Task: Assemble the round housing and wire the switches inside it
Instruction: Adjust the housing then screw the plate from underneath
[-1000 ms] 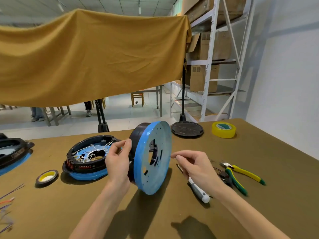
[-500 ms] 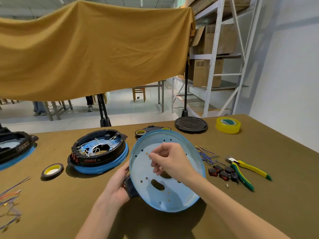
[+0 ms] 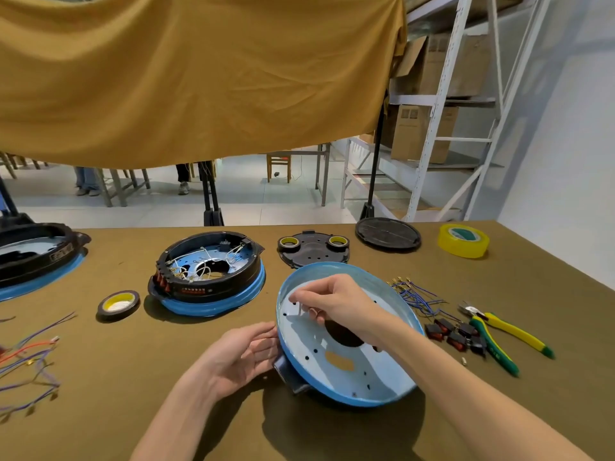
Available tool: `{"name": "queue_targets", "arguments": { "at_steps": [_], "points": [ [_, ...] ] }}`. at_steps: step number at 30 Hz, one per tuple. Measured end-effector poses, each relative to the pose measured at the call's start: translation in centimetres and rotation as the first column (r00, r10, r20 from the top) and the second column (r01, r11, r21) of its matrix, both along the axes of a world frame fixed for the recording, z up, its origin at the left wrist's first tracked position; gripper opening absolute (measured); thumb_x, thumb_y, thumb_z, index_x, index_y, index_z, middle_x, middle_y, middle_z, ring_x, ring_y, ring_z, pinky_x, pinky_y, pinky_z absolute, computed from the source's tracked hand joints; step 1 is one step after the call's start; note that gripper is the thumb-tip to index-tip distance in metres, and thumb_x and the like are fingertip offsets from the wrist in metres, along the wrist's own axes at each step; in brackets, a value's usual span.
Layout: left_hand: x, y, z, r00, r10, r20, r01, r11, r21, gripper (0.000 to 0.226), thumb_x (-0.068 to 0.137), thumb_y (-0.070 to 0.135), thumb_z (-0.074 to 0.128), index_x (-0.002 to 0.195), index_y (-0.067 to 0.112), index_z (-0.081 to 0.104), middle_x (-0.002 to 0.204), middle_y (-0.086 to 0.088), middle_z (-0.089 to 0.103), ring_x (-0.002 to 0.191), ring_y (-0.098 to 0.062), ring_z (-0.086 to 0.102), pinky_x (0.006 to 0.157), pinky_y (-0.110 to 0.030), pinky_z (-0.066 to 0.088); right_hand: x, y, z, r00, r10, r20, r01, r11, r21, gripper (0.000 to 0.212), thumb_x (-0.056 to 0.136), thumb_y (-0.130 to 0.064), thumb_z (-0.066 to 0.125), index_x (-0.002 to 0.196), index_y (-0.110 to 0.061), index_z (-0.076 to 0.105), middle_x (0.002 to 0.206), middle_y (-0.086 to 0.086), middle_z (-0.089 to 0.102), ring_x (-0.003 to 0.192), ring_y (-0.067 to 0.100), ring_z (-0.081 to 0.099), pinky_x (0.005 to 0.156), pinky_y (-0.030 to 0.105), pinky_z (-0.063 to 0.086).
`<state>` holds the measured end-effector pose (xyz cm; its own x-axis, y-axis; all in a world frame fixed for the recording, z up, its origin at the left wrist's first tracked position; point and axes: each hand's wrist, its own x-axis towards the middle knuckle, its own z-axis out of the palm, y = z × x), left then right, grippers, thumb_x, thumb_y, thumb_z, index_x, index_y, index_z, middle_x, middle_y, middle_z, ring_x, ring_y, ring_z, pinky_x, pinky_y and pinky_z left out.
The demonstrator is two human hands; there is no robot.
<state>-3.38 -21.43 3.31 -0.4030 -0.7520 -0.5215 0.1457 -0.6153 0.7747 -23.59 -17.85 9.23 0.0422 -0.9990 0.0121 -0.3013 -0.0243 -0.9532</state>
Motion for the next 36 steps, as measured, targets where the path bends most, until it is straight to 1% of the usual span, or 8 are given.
{"name": "queue_targets", "arguments": {
  "at_steps": [4, 6, 11, 17, 29, 31, 33, 36],
  "points": [
    [0.4, -0.4, -0.5, 0.994, -0.08, 0.068, 0.081, 0.997, -0.009, 0.044, 0.097, 0.036, 0.066, 0.122, 0.0, 0.065, 0.112, -0.018, 0.077, 0.106, -0.029, 0.075, 0.096, -0.044, 0.059, 0.5, -0.5, -0.2, 0.998, 0.012, -0.067, -0.011, 1.0, 0.002, 0.019, 0.099, -0.022, 0.067, 0.098, -0.012, 0.083, 0.072, -0.006, 0.07, 0.064, 0.004, 0.056, 0.059, 0.017, 0.046],
    [0.4, -0.5, -0.6, 0.991, -0.103, 0.091, 0.104, 0.995, -0.006, 0.048, 0.098, 0.041, 0.063, 0.122, 0.0, 0.066, 0.112, -0.017, 0.077, 0.109, -0.029, 0.073, 0.099, -0.043, 0.058, 0.8, -0.5, -0.4, 0.996, 0.047, -0.08, -0.045, 0.999, 0.021, 0.02, 0.1, -0.025, 0.067, 0.097, -0.015, 0.083, 0.073, -0.008, 0.071, 0.065, 0.003, 0.058, 0.062, 0.017, 0.046],
    [0.1, -0.4, -0.9, 0.988, -0.115, 0.101, 0.118, 0.993, -0.019, 0.048, 0.099, 0.04, 0.062, 0.123, -0.001, 0.064, 0.113, -0.019, 0.076, 0.112, -0.029, 0.072, 0.096, -0.04, 0.058, 1.0, -0.8, -0.8, 0.997, 0.057, -0.055, -0.055, 0.998, 0.021, 0.017, 0.099, -0.025, 0.068, 0.096, -0.019, 0.084, 0.081, -0.002, 0.074, 0.072, 0.006, 0.06, 0.071, 0.024, 0.046],
    [0.0, -0.3, -1.3, 0.988, -0.101, 0.117, 0.103, 0.995, -0.013, 0.045, 0.098, 0.036, 0.065, 0.121, -0.003, 0.065, 0.113, -0.02, 0.076, 0.112, -0.03, 0.072, 0.081, -0.034, 0.062, 1.0, -0.9, -1.3, 0.996, 0.068, -0.06, -0.066, 0.997, 0.041, 0.016, 0.098, -0.025, 0.07, 0.093, -0.02, 0.084, 0.081, -0.002, 0.077, 0.07, 0.003, 0.063, 0.066, 0.013, 0.048],
    [0.0, 0.0, -1.2, 0.99, -0.083, 0.112, 0.083, 0.997, -0.003, 0.041, 0.096, 0.033, 0.07, 0.115, -0.003, 0.066, 0.108, -0.02, 0.077, 0.105, -0.028, 0.075, 0.073, -0.031, 0.062, 1.2, -1.3, -0.8, 0.976, 0.15, -0.159, -0.127, 0.982, 0.142, 0.019, 0.095, -0.025, 0.073, 0.08, -0.018, 0.082, 0.091, 0.013, 0.078, 0.077, 0.014, 0.064, 0.08, 0.03, 0.053],
    [0.0, 0.0, -1.2, 0.99, -0.086, 0.114, 0.088, 0.996, -0.009, 0.042, 0.096, 0.034, 0.07, 0.115, -0.003, 0.066, 0.107, -0.02, 0.077, 0.105, -0.028, 0.075, 0.073, -0.032, 0.062, 1.3, -1.5, -0.8, 0.982, 0.135, -0.134, -0.11, 0.977, 0.181, 0.015, 0.094, -0.021, 0.074, 0.087, -0.012, 0.083, 0.09, 0.011, 0.079, 0.075, 0.013, 0.066, 0.075, 0.025, 0.055],
    [-0.1, 0.1, -1.2, 0.989, -0.088, 0.12, 0.09, 0.996, -0.009, 0.042, 0.096, 0.035, 0.069, 0.115, -0.003, 0.066, 0.107, -0.02, 0.077, 0.103, -0.027, 0.075, 0.072, -0.031, 0.062, 1.3, -1.8, -0.7, 0.976, 0.115, -0.187, -0.077, 0.977, 0.199, 0.013, 0.091, -0.022, 0.077, 0.089, -0.012, 0.084, 0.085, 0.006, 0.079, 0.069, 0.008, 0.066, 0.066, 0.02, 0.053],
    [-0.2, 0.1, -1.1, 0.989, -0.093, 0.111, 0.093, 0.996, 0.002, 0.043, 0.098, 0.037, 0.065, 0.116, -0.003, 0.066, 0.107, -0.021, 0.077, 0.097, -0.026, 0.076, 0.073, -0.032, 0.062, 1.6, -2.1, -0.7, 0.938, 0.082, -0.337, -0.027, 0.986, 0.165, 0.009, 0.085, -0.024, 0.081, 0.082, -0.015, 0.083, 0.077, 0.001, 0.078, 0.064, 0.006, 0.064, 0.066, 0.026, 0.055]
  ]
}}
